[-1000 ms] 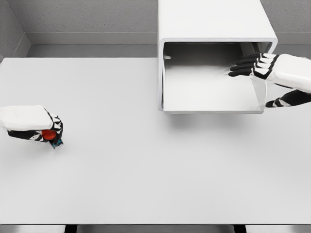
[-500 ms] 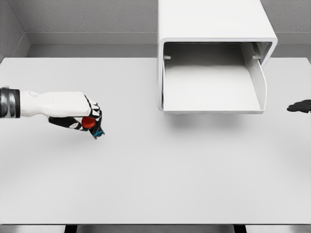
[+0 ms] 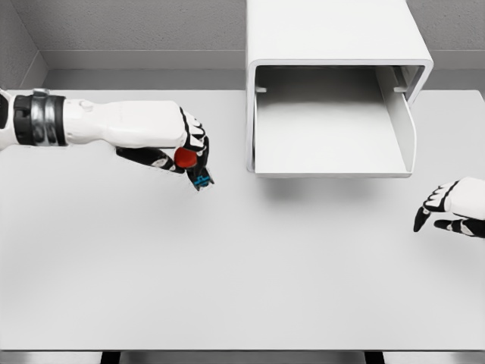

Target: Slide open multi-storey tabletop storage cabinets and put open load switch and slide close multi-storey tabletop storage cabinets

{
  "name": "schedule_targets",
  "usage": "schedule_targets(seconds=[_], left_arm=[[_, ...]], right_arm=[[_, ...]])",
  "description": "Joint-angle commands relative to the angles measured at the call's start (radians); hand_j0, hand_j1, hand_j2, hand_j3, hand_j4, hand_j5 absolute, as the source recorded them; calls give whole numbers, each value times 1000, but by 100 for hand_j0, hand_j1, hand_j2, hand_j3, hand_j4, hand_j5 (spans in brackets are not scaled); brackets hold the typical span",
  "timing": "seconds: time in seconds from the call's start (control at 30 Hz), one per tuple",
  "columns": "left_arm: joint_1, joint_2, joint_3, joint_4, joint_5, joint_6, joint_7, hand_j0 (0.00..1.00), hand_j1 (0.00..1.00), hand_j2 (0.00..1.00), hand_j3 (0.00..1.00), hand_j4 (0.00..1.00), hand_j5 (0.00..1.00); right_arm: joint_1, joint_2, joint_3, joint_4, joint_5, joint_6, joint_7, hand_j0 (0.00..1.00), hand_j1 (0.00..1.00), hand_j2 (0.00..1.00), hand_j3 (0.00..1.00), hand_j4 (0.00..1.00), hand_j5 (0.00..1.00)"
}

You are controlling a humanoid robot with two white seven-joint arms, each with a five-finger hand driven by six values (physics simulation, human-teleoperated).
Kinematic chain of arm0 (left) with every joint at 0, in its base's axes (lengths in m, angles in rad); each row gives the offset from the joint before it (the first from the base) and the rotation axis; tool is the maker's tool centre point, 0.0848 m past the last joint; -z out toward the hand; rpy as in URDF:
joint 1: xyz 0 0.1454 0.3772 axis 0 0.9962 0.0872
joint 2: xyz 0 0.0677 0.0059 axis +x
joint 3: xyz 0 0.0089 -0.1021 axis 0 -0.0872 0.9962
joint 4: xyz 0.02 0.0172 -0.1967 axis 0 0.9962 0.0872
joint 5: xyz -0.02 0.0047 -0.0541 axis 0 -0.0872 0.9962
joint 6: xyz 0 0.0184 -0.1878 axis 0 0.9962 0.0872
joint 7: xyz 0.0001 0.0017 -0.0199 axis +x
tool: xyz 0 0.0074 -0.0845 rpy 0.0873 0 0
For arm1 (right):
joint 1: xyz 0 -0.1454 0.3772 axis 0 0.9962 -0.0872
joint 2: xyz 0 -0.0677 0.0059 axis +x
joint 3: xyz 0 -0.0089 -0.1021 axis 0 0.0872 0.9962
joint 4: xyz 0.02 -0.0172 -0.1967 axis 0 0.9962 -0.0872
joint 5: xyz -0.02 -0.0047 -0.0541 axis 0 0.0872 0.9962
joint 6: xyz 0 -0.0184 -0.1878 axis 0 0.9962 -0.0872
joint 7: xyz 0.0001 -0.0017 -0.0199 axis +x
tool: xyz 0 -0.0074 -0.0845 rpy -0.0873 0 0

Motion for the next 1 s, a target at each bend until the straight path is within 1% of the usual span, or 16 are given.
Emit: schedule_targets(seconds=[0.0,0.07,0.13,0.23,0.3,0.33,0.43,0.53,0.57,0.6,0.63,0.7,0.8,0.83,0.93,0.97], left_arm=[[-8,-34,1,-15,15,4,1,39,39,39,39,39,39],[-18,-57,1,-22,15,4,1,39,39,39,39,39,39],[-43,-75,1,-22,18,4,1,39,39,39,39,39,39],[-52,-120,1,-19,15,4,1,39,39,39,39,39,39],[-57,-143,1,-19,13,4,1,39,39,39,39,39,39],[-60,-172,1,-15,9,4,1,39,39,39,39,39,39],[-72,-209,-1,-12,9,4,1,39,39,39,39,39,39],[-103,-253,-2,2,9,4,1,39,39,39,39,39,39],[-132,-270,-37,7,12,4,1,39,39,39,39,39,39],[-150,-302,-57,37,12,4,1,39,39,39,39,39,39],[-157,-328,-59,79,9,4,1,39,39,39,39,39,39],[-193,-379,-96,194,6,4,1,39,39,39,39,39,39],[-207,-429,-97,293,6,4,1,39,39,39,39,39,39],[-213,-449,-97,341,4,4,1,39,39,39,39,39,39],[-233,-517,-97,520,-16,4,1,39,39,39,39,39,39],[-238,-529,-96,545,-16,4,1,39,39,39,39,39,39]], right_arm=[[-3,-1,89,0,3,2,0,44,44,44,44,44,44],[-11,1,98,0,3,2,0,44,44,44,44,44,44],[-55,2,152,0,3,2,0,44,44,44,44,44,44],[-152,13,245,0,4,2,0,44,44,44,44,44,44],[-181,25,271,0,12,2,0,44,44,44,44,44,44],[-186,36,273,0,18,2,0,44,44,44,44,44,44],[-198,38,273,0,18,2,0,44,44,44,44,44,44],[-204,39,273,0,18,2,0,44,44,44,44,44,44],[-204,39,273,0,18,2,0,45,45,45,45,45,45],[-204,44,273,0,18,2,0,45,45,45,45,45,45],[-204,44,273,0,18,2,0,45,45,45,45,45,45],[-204,45,273,0,18,2,0,45,45,45,45,45,45],[-210,45,273,0,18,2,0,45,45,45,45,45,45],[-212,45,273,0,18,2,0,46,46,46,46,46,46],[-213,45,273,0,18,2,0,46,46,46,46,46,46],[-213,45,273,0,18,2,0,46,46,46,46,46,46]])
